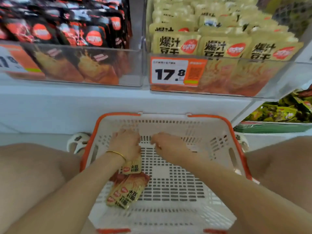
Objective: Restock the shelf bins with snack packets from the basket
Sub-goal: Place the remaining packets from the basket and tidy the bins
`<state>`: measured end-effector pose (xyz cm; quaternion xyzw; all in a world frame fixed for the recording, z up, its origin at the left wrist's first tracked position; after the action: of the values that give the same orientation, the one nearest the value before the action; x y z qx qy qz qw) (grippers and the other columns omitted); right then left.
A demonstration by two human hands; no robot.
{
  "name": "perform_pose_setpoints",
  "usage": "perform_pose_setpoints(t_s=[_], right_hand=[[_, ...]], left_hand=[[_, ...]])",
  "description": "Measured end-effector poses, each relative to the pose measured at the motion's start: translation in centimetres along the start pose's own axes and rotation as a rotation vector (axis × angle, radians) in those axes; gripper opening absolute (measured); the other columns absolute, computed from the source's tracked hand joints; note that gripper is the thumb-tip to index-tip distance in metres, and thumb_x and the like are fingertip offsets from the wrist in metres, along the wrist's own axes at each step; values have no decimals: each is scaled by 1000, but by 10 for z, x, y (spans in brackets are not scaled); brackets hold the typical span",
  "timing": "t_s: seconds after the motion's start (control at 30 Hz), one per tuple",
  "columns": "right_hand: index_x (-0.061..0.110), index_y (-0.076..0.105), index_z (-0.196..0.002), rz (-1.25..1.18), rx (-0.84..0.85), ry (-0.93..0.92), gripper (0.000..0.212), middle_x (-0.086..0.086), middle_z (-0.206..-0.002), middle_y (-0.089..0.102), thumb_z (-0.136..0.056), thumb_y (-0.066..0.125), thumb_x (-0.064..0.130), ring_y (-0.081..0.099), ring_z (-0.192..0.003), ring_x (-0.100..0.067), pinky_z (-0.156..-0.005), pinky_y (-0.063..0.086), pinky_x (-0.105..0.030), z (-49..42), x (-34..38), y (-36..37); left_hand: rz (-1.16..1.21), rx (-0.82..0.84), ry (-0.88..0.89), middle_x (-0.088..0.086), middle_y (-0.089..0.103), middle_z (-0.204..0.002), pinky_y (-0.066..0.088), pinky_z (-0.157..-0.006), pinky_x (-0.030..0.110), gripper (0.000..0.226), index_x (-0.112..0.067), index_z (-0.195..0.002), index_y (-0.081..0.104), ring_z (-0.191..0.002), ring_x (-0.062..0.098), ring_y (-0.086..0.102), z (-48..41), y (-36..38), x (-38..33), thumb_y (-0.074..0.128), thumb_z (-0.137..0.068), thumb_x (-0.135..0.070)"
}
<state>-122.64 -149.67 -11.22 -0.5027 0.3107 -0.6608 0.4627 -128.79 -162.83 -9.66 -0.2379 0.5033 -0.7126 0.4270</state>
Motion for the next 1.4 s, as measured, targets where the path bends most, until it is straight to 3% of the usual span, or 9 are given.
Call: perform_pose_setpoints(t_s=[0.2, 0.3, 0.63, 0.83, 0.93, 1.0, 1.1, 1.27, 1.4], right_hand=[[21, 43, -135, 13, 461, 27, 45, -5, -138, 46, -92, 53, 31, 49, -122, -30, -95, 47, -41, -31, 8, 154], [23, 20, -148, 209, 557, -143, 74, -5, -151, 25, -87, 61, 15, 34, -134, -33, -103, 41, -46, -35, 26, 200], [13, 16, -150, 311, 390, -174, 68, -6, -156, 12, -91, 48, 4, 26, -134, -34, -111, 28, -47, -23, 33, 221], [10, 37, -136, 386, 444, -39, 57, -10, -131, 45, -85, 61, 18, 43, -120, -31, -98, 39, -42, -12, 15, 223], [12, 56, -100, 140, 432, 64, 13, -7, -105, 54, -87, 55, 10, 55, -103, -28, -81, 42, -34, -17, -1, 204], [10, 52, -80, -127, 415, 138, 8, -6, -87, 51, -87, 56, 7, 53, -90, -23, -72, 39, -29, -17, -15, 179], [3, 60, -91, -534, 249, 268, 7, -10, -91, 56, -86, 63, 8, 50, -86, -19, -72, 43, -30, -12, -32, 124], [1, 61, -105, -801, 58, 263, 22, -18, -102, 65, -84, 66, 5, 62, -93, -28, -88, 50, -48, 0, -32, 26], [11, 58, -105, -736, -183, 63, 27, 2, -96, 65, -83, 66, -1, 62, -90, -14, -79, 51, -28, 25, -12, -72]], left_hand=[[39, 105, -69, 6, 54, -127, 36, -100, 40, 27, -20, -119, 55, -122, 29, 43, -6, 37, 22, 43, -96, -24], [21, 155, -79, 8, 54, -124, 35, -98, 41, 26, -20, -115, 57, -119, 29, 43, -10, 51, 26, 38, -97, -20], [37, 126, -93, 7, 53, -122, 37, -97, 38, 29, -18, -121, 53, -119, 27, 42, -13, 62, 36, 38, -96, -19], [45, 158, -93, 8, 52, -123, 36, -96, 38, 30, -16, -122, 52, -119, 28, 40, -9, 62, 33, 38, -95, -17], [72, 176, -76, 8, 53, -121, 38, -95, 38, 27, -15, -117, 52, -116, 28, 42, -8, 62, 28, 37, -95, -16], [114, 212, -70, 10, 56, -113, 43, -88, 38, 21, -14, -108, 53, -99, 26, 49, -9, 64, 24, 38, -94, -15], [184, 315, -63, 8, 56, -88, 38, -63, 28, 12, -11, -93, 54, -72, 18, 45, -13, 62, 13, 43, -94, -17], [310, 200, 24, 2, 42, -70, 29, -54, 26, 27, -15, -69, 40, -62, 17, 42, -11, 8, -12, 52, -92, -19], [372, -55, 211, -2, 47, -74, 34, -57, 24, 11, -12, -81, 54, -72, 20, 50, 8, -86, -28, 59, -89, -17]])
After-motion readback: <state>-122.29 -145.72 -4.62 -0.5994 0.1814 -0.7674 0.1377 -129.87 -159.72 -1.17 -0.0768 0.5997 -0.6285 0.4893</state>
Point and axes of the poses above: each hand's wrist, its own z-axis away from the middle knuckle, its own y-axis out of the palm, x = y × z, the point moved 3 cm from there along -z, towards the middle knuckle
